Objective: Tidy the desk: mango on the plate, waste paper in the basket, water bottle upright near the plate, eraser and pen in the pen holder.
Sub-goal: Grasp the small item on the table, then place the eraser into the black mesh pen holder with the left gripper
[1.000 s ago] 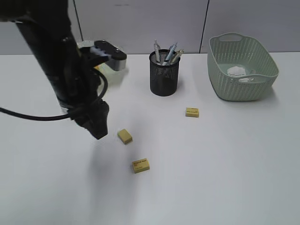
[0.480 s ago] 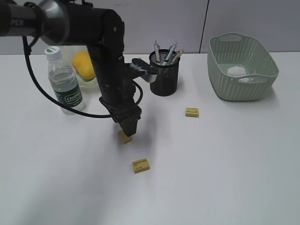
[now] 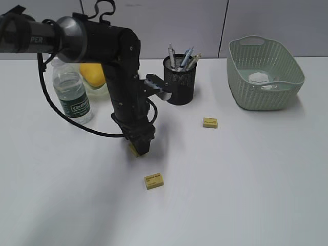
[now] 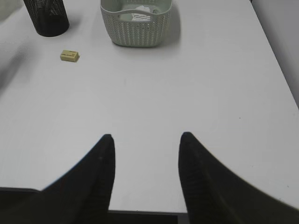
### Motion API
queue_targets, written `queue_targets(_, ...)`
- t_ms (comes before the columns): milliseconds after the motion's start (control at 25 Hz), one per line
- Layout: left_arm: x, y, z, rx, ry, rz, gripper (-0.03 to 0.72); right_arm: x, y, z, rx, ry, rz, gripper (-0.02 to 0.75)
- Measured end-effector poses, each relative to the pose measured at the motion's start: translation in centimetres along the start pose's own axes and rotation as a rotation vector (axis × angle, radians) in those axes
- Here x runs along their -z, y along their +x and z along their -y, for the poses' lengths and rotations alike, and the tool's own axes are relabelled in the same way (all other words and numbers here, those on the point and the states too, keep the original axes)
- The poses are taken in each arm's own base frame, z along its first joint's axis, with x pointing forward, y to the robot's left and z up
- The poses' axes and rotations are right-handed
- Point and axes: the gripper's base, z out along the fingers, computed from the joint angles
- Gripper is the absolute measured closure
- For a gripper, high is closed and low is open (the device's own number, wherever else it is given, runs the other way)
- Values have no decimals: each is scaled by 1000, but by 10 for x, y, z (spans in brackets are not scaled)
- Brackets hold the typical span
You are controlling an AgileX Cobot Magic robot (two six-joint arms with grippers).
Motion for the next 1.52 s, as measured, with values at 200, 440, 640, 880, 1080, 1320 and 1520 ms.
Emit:
queue_targets(200, -7, 0, -1, -1, 2, -14, 193, 0, 0, 0, 0, 0, 0, 373)
queue_targets(440, -8, 0, -1, -3, 1, -17, 235, 0, 0, 0, 0, 0, 0, 373)
queue_targets(640, -10, 0, 1, -10, 0, -28, 321, 0, 0, 0, 0, 0, 0, 373)
queue_targets(880, -10, -1, 2, -28, -16, -36, 389, 0, 0, 0, 0, 0, 0, 373)
queue_targets(1080, -10, -1, 3, -34, -20, -40, 389, 0, 0, 0, 0, 0, 1, 373)
queue_targets(1320, 6, -1, 12, -40, -10, -40, 390, 0, 0, 0, 0, 0, 1, 373)
queue_targets(1520, 50, -1, 17, -7, -46, 59, 390, 0, 0, 0, 0, 0, 1, 373)
